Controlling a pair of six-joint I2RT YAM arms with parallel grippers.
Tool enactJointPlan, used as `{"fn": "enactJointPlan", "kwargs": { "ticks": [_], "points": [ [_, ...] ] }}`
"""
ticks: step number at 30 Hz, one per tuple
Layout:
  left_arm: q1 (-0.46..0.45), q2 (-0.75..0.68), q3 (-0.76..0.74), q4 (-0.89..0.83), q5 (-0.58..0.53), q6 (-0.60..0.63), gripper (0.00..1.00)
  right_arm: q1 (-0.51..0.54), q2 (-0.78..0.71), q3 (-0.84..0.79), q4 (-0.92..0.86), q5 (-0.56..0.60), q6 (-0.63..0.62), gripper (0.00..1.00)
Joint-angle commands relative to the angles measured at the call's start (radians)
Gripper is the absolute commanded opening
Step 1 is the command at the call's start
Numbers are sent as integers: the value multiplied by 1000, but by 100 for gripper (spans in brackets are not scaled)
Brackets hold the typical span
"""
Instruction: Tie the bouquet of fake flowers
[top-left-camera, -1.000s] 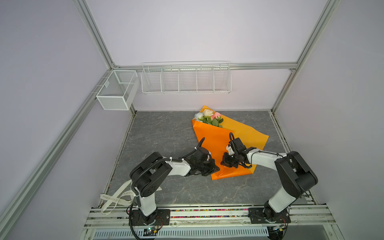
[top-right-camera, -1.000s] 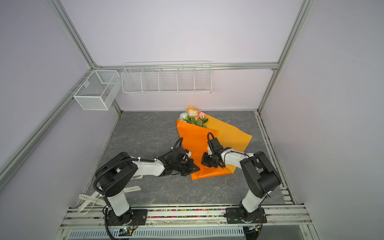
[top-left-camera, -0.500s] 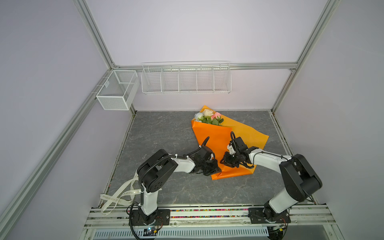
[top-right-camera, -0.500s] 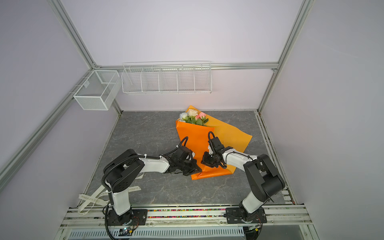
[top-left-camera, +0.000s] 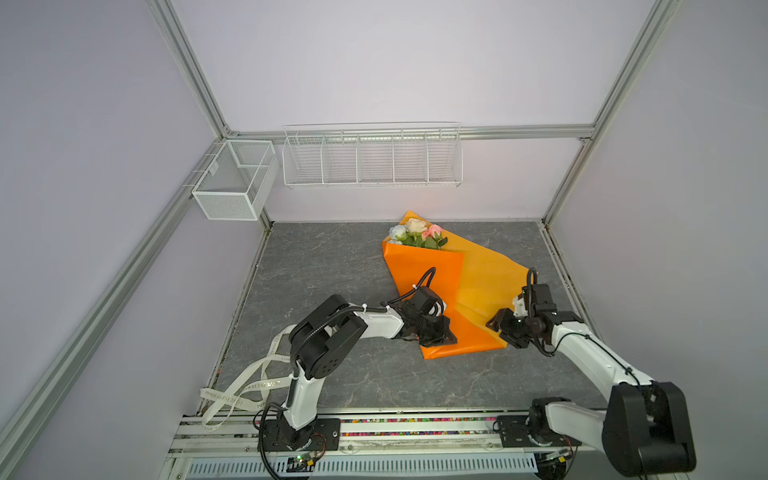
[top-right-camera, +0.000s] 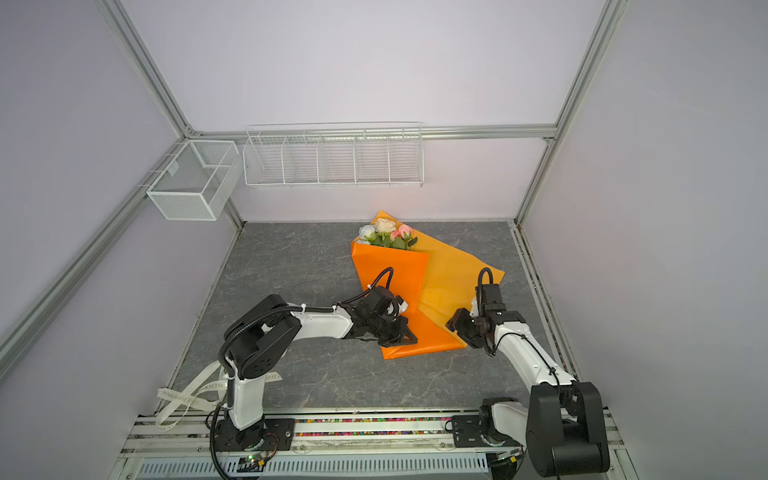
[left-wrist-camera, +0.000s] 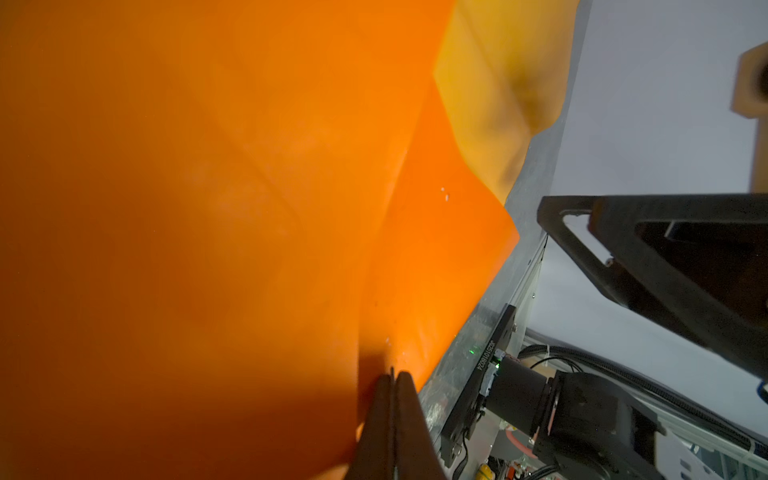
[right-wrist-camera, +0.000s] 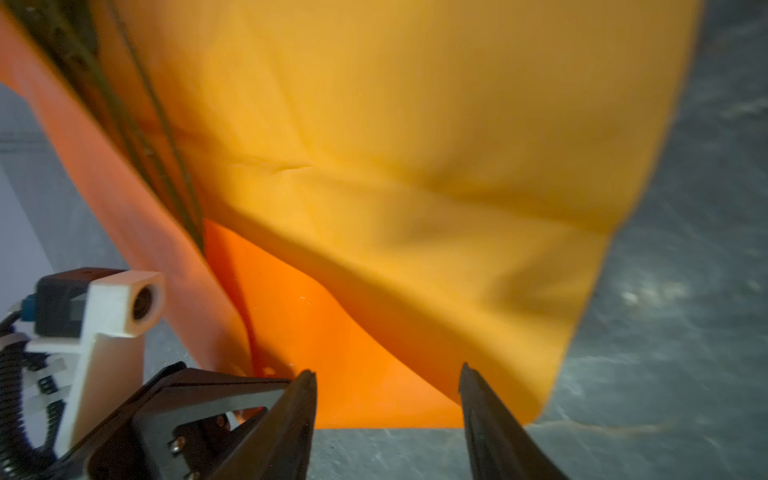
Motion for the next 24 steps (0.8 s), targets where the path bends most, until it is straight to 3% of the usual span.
{"fn": "enactJointPlan", "kwargs": {
  "ticks": [1, 8, 16, 24],
  "points": [
    [-5, 45, 22, -18, 68, 33, 0, -114, -25, -25, -74, -61, -89, 61],
    [-5, 78, 39, -60, 91, 71, 0, -299, 46, -15, -1, -206, -188, 62],
    [-4, 113, 72, -155, 72, 132, 0, -336, 184, 37, 144, -242, -185, 62],
    [-5, 119, 76, -172, 74, 146, 0, -345, 295, 84, 258, -224, -204, 55]
  ]
}}
